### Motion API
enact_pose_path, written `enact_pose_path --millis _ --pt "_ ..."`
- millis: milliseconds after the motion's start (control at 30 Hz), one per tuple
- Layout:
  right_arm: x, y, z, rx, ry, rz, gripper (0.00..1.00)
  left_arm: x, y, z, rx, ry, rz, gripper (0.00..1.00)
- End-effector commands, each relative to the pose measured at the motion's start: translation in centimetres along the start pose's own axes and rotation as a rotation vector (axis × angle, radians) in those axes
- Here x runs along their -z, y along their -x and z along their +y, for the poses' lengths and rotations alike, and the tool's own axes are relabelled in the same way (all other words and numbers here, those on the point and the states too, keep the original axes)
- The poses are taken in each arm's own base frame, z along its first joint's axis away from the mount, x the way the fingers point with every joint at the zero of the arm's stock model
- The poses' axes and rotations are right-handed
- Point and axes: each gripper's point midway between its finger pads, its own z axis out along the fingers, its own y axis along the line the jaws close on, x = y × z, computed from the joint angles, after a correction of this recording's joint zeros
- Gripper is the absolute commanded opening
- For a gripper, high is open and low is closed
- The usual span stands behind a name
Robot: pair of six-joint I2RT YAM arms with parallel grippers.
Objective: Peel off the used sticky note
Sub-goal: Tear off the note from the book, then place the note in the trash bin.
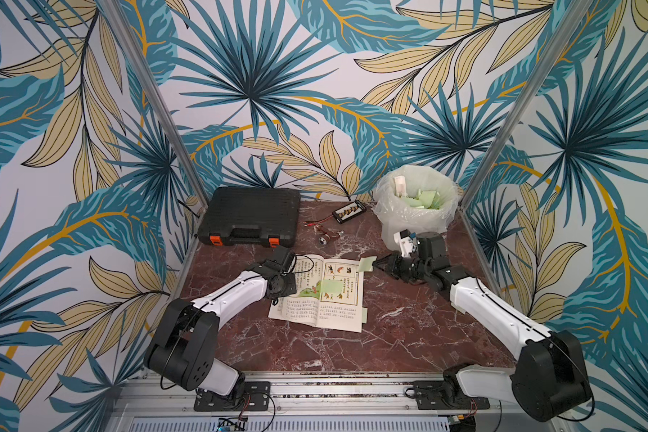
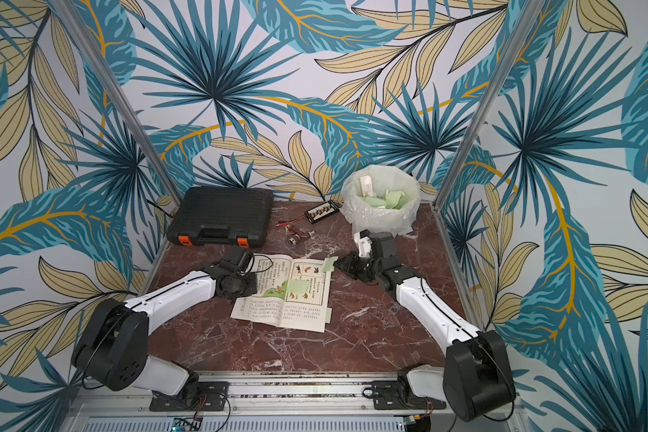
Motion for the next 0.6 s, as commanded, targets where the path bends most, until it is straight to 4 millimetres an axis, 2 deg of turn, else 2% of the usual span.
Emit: enact_pose_path --millis 0,100,200,367,467,567 --pt "2.9 1.9 3.8 0.044 0.066 -0.020 0.00 -1.5 -1.6 1.5 -0.002 0.052 0.037 0.00" --pt "5.6 5.8 7.2 0.084 0.119 -0.111 0.00 -2.0 -1.9 1.4 -0.002 0.045 0.045 0.00" --pt "7.7 9.9 8.1 0.097 0.085 -0.211 0.00 -2.2 -2.0 0.9 -0.011 0.013 0.044 0.00" --pt "8.9 16.2 6.9 0.058 0.026 -0.321 0.00 -1.4 -1.7 0.2 -0.017 -0.030 0.027 0.00" --pt "8.4 18.8 4.4 0.034 -0.063 -0.344 0.00 -0.6 -1.3 -0.1 -0.021 -0.050 0.009 0.00" --pt "8.3 20.4 1.9 0.012 -0.163 -0.359 0.00 0.2 -0.9 -0.5 -0.029 -0.068 -0.005 0.00"
